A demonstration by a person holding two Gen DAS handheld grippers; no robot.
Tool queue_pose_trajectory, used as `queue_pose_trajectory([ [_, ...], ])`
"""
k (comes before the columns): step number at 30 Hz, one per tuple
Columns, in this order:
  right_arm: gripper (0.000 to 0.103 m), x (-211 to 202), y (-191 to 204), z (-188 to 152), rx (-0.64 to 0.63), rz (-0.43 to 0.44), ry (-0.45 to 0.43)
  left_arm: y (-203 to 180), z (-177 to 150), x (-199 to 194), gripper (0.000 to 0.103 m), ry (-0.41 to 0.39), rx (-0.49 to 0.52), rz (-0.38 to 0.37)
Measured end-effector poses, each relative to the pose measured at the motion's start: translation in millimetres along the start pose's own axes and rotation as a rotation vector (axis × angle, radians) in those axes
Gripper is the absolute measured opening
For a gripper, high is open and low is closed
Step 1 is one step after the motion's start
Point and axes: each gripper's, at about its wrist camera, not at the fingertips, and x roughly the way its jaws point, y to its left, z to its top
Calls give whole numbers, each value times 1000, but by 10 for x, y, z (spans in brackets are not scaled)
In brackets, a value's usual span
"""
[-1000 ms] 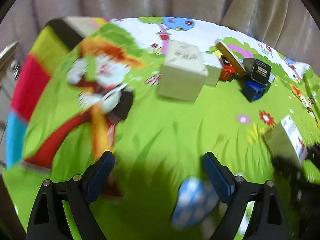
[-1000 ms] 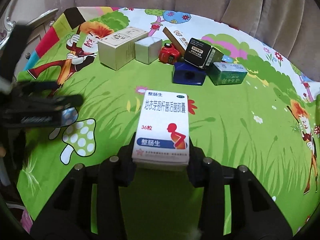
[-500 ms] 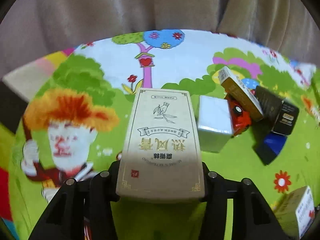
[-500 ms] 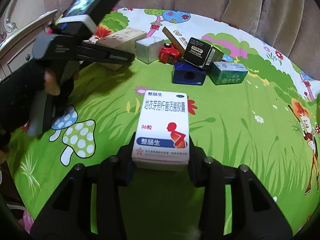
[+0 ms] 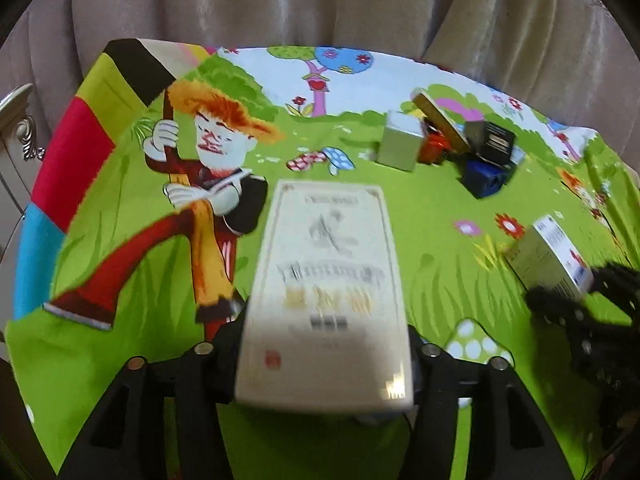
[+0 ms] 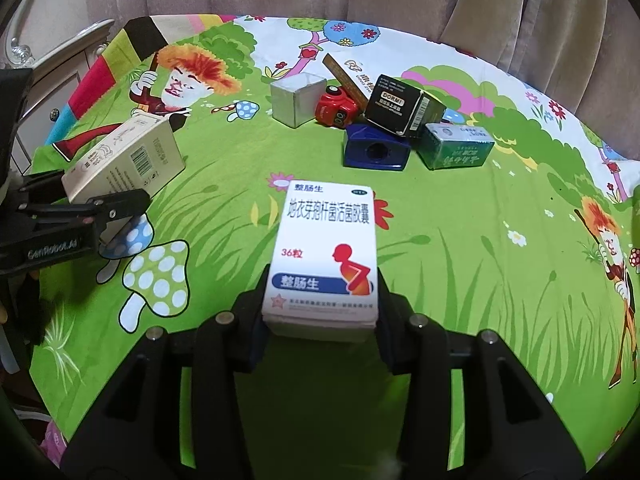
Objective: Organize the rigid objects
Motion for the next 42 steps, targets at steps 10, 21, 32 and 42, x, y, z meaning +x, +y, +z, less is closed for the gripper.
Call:
queue_pose_trajectory([
  [10, 44, -1, 9, 0, -5, -9, -2, 43, 93, 122, 53, -2, -30, 29],
  [21, 44, 32, 295, 85, 9, 25, 0, 130, 41, 66, 52, -4, -75, 37],
  [32, 44, -90, 731, -25, -15, 119, 2, 289, -377, -398, 52, -58, -151, 96],
  [42, 44, -770, 1057, 88, -120, 128, -150, 360, -563, -1213, 52, -207, -190, 94],
])
